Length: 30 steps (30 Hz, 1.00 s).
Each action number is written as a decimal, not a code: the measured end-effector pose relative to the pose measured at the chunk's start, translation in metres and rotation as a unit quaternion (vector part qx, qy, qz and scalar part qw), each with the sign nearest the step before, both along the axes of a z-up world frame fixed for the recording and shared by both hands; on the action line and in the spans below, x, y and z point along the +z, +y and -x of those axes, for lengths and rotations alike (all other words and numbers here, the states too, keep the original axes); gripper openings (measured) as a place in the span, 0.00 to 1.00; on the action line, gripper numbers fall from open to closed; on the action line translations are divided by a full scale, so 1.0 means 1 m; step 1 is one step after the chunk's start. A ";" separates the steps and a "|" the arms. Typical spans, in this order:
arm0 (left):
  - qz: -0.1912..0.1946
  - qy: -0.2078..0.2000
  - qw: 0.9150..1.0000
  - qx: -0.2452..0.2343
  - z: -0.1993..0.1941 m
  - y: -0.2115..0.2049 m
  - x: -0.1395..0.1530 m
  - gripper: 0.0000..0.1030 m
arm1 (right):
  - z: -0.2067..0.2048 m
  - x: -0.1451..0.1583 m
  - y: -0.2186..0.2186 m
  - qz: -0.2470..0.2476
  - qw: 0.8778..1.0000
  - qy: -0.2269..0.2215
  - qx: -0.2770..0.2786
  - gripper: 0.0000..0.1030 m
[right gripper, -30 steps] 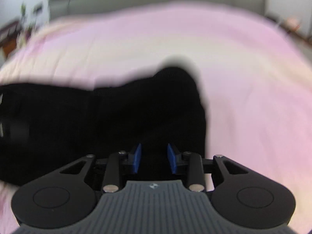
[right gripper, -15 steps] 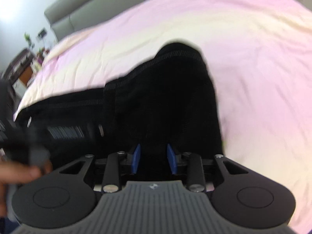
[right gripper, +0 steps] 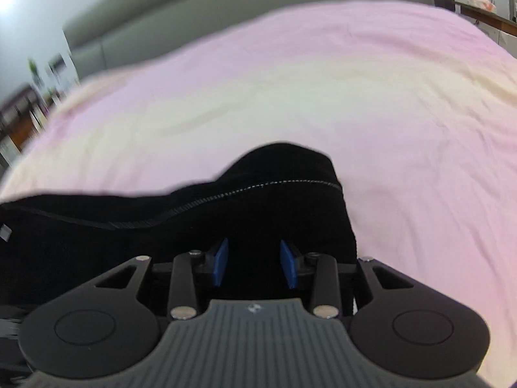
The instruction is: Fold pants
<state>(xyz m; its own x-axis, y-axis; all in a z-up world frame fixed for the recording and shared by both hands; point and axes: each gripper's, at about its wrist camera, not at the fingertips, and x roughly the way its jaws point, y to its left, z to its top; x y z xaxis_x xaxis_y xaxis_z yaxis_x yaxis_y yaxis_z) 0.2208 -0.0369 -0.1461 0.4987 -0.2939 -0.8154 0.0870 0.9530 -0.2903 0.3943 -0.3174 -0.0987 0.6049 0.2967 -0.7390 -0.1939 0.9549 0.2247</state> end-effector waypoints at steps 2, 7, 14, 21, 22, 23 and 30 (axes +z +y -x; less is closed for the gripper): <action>-0.005 -0.001 1.000 0.001 0.001 -0.001 -0.001 0.85 | -0.007 -0.016 0.015 0.037 0.999 -0.003 0.012 0.32; 0.005 -0.011 1.000 0.018 0.007 -0.001 0.000 0.85 | 0.006 0.000 0.012 0.010 0.999 -0.045 0.002 0.36; -0.002 -0.011 1.000 0.017 0.005 -0.006 0.003 0.86 | 0.000 0.025 0.030 -0.034 0.996 -0.070 0.042 0.37; 0.003 0.000 1.000 0.004 0.003 0.000 0.005 0.86 | -0.012 -0.002 0.057 0.028 0.996 -0.052 0.060 0.40; 0.001 -0.002 1.000 0.001 0.004 0.002 0.006 0.86 | -0.010 0.000 0.051 0.012 0.997 -0.050 0.056 0.40; 0.007 -0.005 1.000 0.001 0.007 0.006 0.008 0.86 | -0.007 0.004 0.048 0.002 0.997 -0.050 0.056 0.39; 0.047 -0.040 0.996 0.066 0.040 0.056 0.035 0.77 | 0.056 0.014 0.089 0.031 0.977 -0.047 0.206 0.25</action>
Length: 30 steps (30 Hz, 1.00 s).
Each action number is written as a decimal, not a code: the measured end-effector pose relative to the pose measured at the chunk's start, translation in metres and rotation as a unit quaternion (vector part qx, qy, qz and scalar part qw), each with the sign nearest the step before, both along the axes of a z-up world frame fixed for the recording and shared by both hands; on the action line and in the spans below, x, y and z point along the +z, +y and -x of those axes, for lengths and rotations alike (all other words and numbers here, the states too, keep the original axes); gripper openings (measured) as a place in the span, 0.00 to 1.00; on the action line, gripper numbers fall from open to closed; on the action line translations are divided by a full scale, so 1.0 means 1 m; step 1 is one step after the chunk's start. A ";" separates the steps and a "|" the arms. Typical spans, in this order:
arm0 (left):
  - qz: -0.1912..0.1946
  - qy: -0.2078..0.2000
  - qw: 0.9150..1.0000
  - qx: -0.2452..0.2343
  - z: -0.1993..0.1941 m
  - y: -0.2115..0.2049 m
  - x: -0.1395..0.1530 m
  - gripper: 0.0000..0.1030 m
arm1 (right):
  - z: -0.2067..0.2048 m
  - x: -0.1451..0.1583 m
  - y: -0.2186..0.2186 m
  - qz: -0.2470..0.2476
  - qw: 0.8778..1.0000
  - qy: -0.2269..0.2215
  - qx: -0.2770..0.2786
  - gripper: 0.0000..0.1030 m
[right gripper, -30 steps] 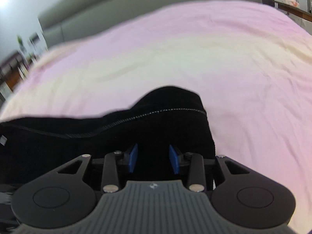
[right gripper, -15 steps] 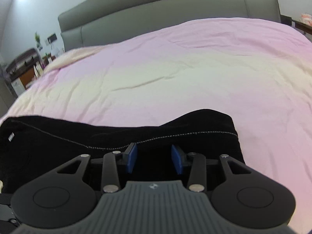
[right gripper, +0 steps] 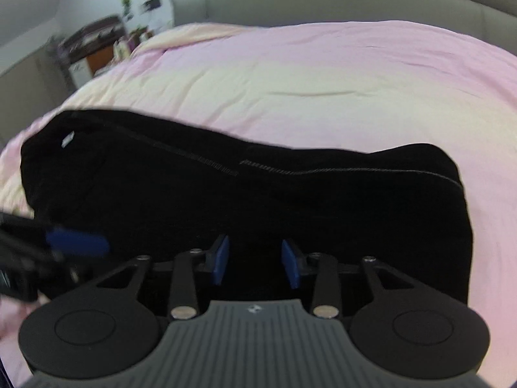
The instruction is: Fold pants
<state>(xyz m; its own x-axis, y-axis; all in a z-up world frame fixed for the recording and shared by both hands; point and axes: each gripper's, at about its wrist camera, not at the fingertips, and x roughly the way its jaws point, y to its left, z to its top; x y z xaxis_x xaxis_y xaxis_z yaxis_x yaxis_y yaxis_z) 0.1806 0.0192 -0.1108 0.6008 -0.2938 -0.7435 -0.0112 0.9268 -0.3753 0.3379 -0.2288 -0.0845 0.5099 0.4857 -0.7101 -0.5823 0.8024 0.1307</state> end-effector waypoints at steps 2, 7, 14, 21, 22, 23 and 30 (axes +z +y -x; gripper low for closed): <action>-0.004 -0.012 1.000 0.018 0.010 0.024 0.011 0.78 | 0.012 0.003 0.015 0.035 0.999 -0.026 0.018 0.19; -0.007 -0.021 0.995 0.101 0.034 0.106 0.027 0.87 | 0.020 0.037 0.015 0.011 0.998 -0.063 -0.020 0.41; 0.041 -0.023 0.973 0.227 0.052 0.207 0.021 0.87 | 0.055 0.059 0.051 -0.019 0.998 -0.062 -0.003 0.41; 0.038 -0.024 0.941 0.335 0.054 0.286 0.016 0.88 | 0.077 0.060 0.099 -0.036 0.997 -0.056 0.029 0.43; 0.046 -0.019 0.939 0.339 0.053 0.293 0.010 0.88 | 0.079 0.060 0.106 -0.039 0.997 -0.056 0.031 0.43; 0.061 -0.015 0.936 0.346 0.051 0.298 0.003 0.88 | 0.081 0.060 0.113 -0.042 0.997 -0.056 0.033 0.43; 0.134 -0.004 0.920 0.369 0.048 0.319 -0.034 0.88 | 0.084 0.048 0.171 -0.055 0.996 -0.039 0.056 0.43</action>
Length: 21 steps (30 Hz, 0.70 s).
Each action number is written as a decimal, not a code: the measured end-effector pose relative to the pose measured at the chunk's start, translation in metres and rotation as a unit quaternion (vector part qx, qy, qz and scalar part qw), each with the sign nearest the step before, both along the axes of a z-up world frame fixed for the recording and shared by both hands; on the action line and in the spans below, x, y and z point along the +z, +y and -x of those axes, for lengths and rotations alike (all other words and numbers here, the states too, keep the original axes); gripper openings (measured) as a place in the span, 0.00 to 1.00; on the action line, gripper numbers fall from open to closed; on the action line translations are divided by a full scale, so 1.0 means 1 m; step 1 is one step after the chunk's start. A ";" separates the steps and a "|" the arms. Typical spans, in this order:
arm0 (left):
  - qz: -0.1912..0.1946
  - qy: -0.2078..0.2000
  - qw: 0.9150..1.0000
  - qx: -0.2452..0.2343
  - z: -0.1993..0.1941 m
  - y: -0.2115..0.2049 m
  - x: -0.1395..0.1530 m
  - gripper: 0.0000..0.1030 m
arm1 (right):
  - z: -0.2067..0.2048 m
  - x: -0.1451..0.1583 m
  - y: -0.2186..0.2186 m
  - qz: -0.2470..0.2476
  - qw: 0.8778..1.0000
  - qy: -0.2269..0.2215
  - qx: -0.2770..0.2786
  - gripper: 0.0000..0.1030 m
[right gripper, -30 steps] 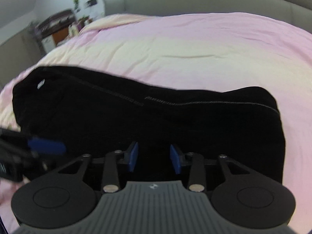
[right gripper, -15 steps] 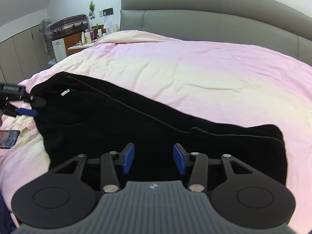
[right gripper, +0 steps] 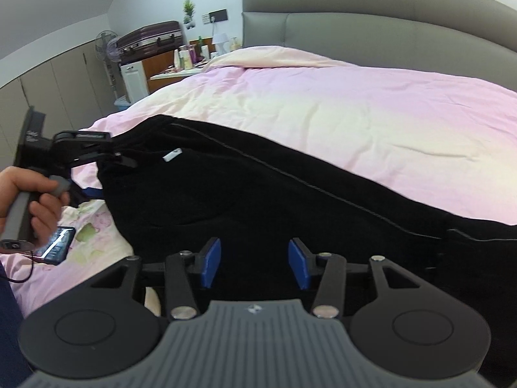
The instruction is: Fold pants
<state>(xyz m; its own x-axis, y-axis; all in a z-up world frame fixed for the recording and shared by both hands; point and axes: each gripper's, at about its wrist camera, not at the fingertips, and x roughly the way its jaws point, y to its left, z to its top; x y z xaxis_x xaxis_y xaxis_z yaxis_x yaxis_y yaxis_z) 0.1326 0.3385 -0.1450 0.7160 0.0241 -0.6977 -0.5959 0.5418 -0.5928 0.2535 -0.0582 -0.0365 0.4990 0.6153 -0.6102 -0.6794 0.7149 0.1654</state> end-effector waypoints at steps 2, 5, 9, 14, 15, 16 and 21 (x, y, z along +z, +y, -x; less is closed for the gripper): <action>0.009 -0.011 1.000 0.004 -0.004 0.004 -0.004 0.88 | 0.003 -0.005 0.017 0.000 1.000 0.003 0.010 0.43; 0.030 -0.024 0.999 0.016 -0.006 0.008 -0.010 0.80 | 0.005 -0.015 0.044 0.001 1.000 0.006 0.015 0.43; 0.046 -0.041 0.998 0.032 0.000 0.013 -0.020 0.60 | 0.004 -0.033 0.076 -0.004 1.000 0.012 0.014 0.34; 0.071 -0.060 0.995 0.044 0.002 0.017 -0.029 0.57 | 0.009 -0.086 0.116 0.068 0.997 0.001 0.045 0.30; 0.077 -0.062 0.994 0.049 0.003 0.019 -0.030 0.57 | 0.008 -0.087 0.117 0.064 0.997 0.001 0.043 0.30; 0.083 -0.066 0.993 0.052 0.004 0.020 -0.031 0.57 | 0.004 -0.085 0.117 0.061 0.997 0.014 0.038 0.30; 0.091 -0.075 0.991 0.067 0.006 0.019 -0.030 0.57 | 0.004 -0.049 0.121 0.045 0.999 0.003 0.028 0.30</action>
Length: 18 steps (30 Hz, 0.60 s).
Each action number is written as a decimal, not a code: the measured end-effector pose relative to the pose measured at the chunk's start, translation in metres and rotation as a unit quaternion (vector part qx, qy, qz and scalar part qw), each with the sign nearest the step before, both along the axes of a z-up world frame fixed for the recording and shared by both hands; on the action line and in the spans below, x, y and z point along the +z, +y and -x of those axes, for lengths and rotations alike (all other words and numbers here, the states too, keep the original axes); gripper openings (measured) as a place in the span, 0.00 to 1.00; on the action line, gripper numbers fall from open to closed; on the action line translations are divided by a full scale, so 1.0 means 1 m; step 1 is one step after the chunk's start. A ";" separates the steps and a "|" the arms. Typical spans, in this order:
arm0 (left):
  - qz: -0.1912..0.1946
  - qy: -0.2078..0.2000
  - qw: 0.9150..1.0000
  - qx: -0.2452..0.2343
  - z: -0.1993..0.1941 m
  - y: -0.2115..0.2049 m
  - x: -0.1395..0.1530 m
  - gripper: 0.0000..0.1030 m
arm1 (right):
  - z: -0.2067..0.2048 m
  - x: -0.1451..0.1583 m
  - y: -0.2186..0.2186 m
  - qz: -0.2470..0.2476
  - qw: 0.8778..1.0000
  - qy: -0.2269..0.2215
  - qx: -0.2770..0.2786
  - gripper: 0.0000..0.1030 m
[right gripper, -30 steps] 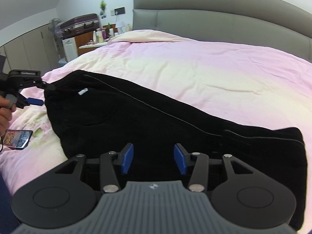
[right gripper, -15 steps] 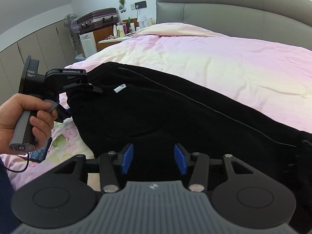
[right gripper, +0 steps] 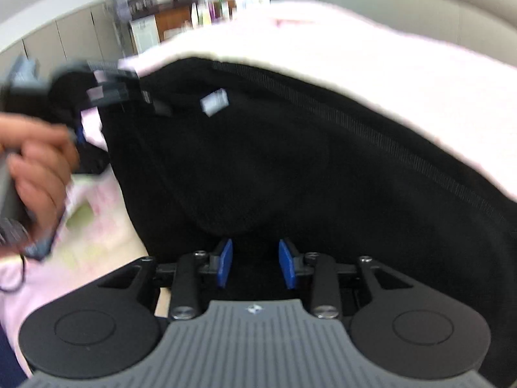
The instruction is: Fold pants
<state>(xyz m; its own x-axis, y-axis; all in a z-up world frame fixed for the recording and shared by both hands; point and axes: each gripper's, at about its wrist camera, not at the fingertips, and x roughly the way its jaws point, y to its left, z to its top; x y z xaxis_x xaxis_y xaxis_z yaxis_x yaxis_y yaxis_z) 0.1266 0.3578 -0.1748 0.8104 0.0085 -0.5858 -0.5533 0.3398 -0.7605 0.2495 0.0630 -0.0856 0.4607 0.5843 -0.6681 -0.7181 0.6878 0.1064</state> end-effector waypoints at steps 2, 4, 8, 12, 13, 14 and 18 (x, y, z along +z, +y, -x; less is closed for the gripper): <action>-0.012 0.001 1.000 -0.002 -0.001 -0.001 0.002 0.57 | 0.007 0.004 0.007 -0.012 1.000 -0.026 0.011 0.30; -0.021 0.001 1.000 -0.005 -0.002 -0.002 0.002 0.57 | 0.007 -0.008 0.013 -0.017 0.999 -0.027 0.003 0.39; -0.088 0.000 0.996 -0.027 -0.004 -0.016 0.014 0.48 | 0.012 -0.039 0.024 0.002 1.000 -0.024 -0.009 0.41; -0.265 -0.024 0.960 -0.090 -0.012 -0.065 0.053 0.47 | 0.002 -0.033 0.006 -0.045 0.998 0.036 -0.032 0.40; -0.315 -0.034 0.942 -0.111 -0.013 -0.082 0.064 0.47 | -0.002 -0.030 -0.001 -0.052 0.997 0.056 -0.032 0.40; -0.361 -0.045 0.922 -0.132 -0.014 -0.098 0.072 0.47 | -0.006 -0.026 -0.008 -0.054 0.995 0.077 -0.031 0.40; -0.502 -0.074 0.831 -0.230 -0.016 -0.162 0.085 0.47 | -0.023 0.001 -0.043 -0.015 0.990 0.130 -0.043 0.45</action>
